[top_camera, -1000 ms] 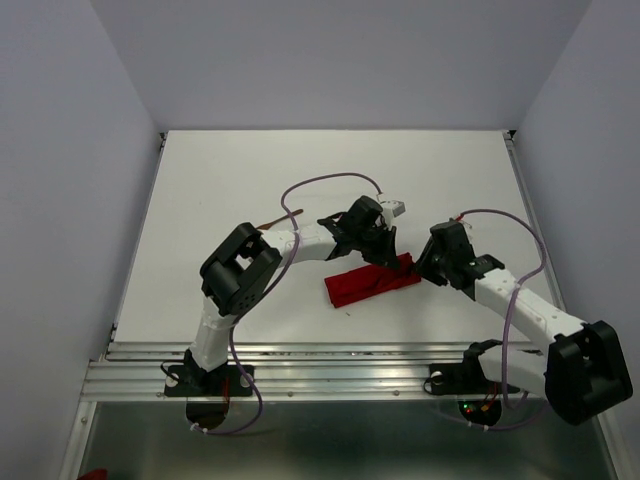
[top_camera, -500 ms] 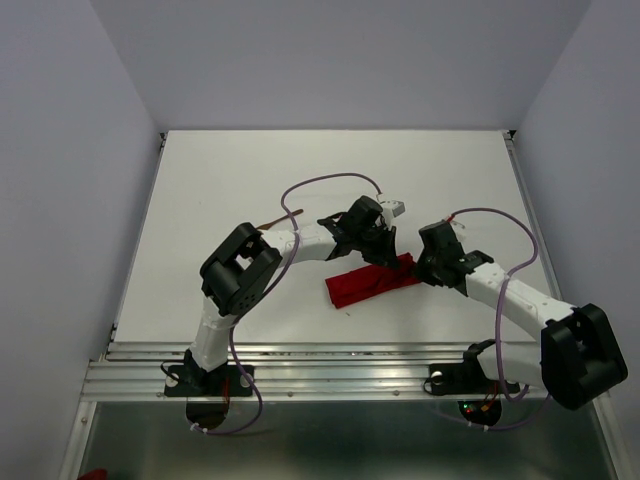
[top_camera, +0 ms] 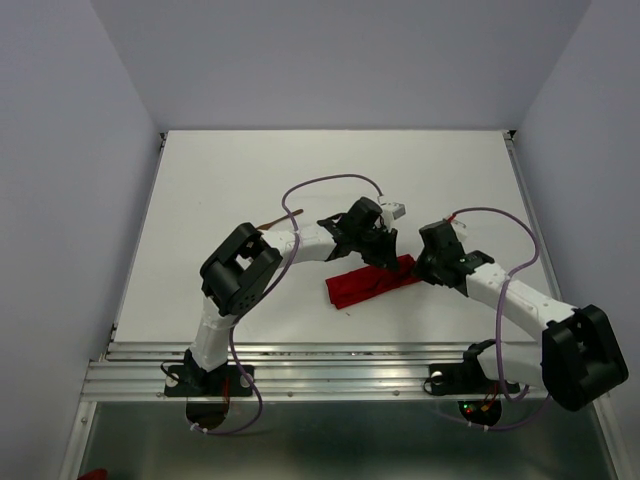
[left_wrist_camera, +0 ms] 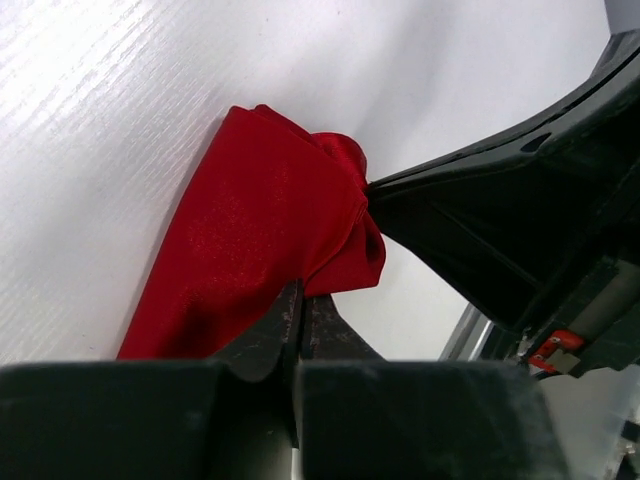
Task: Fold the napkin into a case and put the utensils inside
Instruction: Stuff the top corner of the smaller-rectangle-folded napkin into the folded napkin.
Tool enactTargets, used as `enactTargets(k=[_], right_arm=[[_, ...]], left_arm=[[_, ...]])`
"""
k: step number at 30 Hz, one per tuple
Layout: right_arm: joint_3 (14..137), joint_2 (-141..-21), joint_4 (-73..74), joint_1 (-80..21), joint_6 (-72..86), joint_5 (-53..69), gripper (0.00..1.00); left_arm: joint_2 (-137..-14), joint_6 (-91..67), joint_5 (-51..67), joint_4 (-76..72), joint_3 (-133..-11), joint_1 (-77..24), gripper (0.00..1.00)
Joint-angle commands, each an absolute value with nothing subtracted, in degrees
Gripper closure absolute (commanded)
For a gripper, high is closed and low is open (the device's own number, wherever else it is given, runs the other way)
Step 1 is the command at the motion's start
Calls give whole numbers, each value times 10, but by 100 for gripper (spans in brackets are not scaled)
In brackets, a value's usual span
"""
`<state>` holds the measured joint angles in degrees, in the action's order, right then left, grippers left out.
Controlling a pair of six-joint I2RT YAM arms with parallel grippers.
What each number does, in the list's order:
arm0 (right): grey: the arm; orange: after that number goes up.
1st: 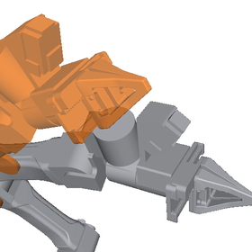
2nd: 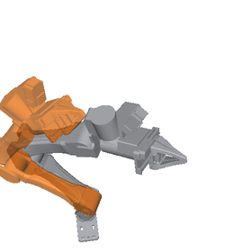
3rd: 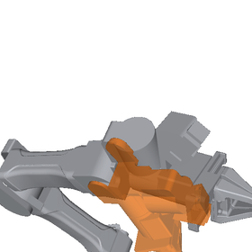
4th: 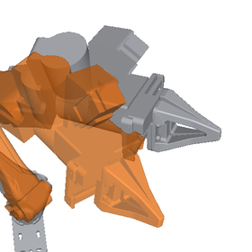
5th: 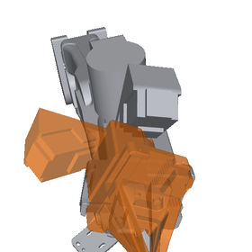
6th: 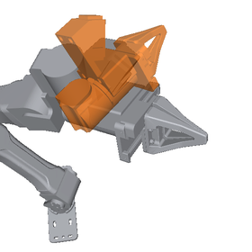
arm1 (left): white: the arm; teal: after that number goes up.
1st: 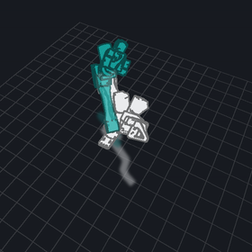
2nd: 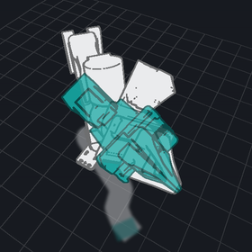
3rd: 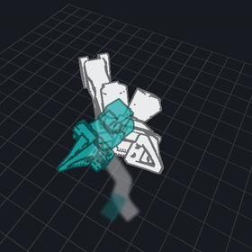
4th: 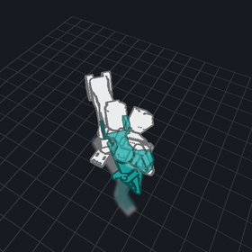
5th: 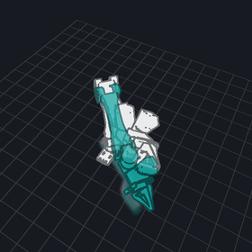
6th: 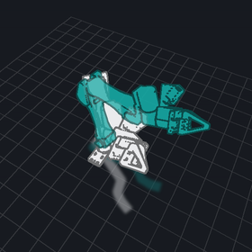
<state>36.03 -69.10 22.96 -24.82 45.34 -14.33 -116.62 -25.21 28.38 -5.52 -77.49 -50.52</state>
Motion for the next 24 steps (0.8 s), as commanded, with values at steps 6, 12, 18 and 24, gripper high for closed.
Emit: enactTargets(k=[6,12,18,24], right_arm=[[364,-677,207,-250,462,-147,99],[366,-675,208,-250,461,-148,99],[364,-672,210,-250,461,-150,99],[366,-671,211,-250,468,-155,99]], left_arm=[[-1107,-212,275,-47,-755,-499,37],[-1079,-213,308,-61,-741,-480,32],[-1047,-248,329,-118,-706,-461,65],[-1089,-299,352,-163,-726,-461,100]])
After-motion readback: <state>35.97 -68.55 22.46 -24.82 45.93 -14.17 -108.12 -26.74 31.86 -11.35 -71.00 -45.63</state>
